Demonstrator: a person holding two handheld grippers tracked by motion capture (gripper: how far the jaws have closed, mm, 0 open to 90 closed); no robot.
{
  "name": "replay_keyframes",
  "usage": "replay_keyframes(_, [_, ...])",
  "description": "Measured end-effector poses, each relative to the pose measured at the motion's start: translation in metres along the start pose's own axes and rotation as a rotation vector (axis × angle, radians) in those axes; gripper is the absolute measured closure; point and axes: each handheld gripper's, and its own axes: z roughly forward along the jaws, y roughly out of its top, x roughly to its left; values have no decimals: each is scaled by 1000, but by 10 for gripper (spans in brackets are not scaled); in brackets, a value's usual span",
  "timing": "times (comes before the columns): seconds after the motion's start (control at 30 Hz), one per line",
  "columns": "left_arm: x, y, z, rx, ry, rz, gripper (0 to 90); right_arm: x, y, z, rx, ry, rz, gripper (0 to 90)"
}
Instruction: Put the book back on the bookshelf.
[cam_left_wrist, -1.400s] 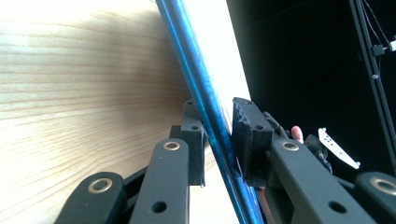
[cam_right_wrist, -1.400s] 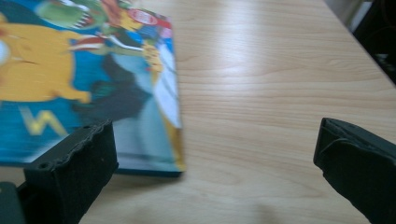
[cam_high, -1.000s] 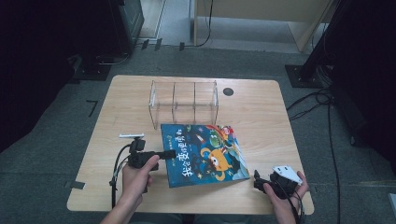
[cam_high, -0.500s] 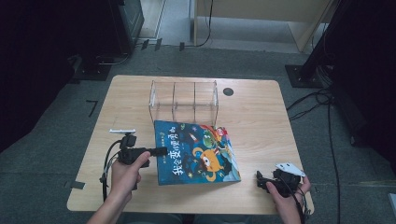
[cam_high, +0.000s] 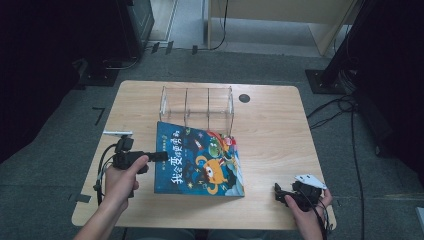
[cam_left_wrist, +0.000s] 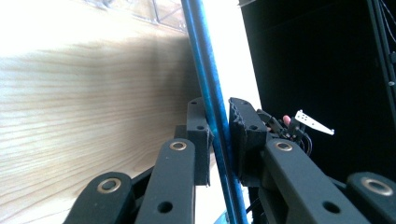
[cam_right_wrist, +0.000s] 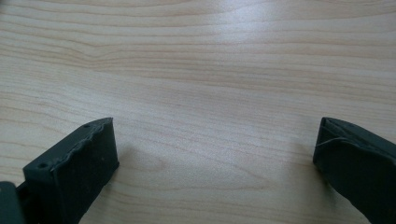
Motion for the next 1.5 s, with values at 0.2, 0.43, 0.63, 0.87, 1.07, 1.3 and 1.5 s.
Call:
replay_keyframes(0.2, [-8,9,-17,1,20,12,821,0,0,0,0,0,0,0])
replay_keyframes(0.43, [-10,18,-32,24,49,0,829,0,0,0,0,0,0,0])
replay_keyframes(0.63, [-13,26,-41,46,70,-26,838,0,0,0,0,-1,-3,0])
replay_keyframes(0.87, [-25,36,-53,75,119,-19,844,0,0,0,0,3,-6,0])
replay_keyframes(1.07, [-35,41,-56,88,148,-16,845,0,0,0,1,2,-4,0])
replay_keyframes(1.3, [-41,45,-66,86,174,3,846,0,0,0,1,3,-5,0])
replay_keyframes(1.5, [-38,45,-83,80,192,5,846,0,0,0,2,3,-5,0])
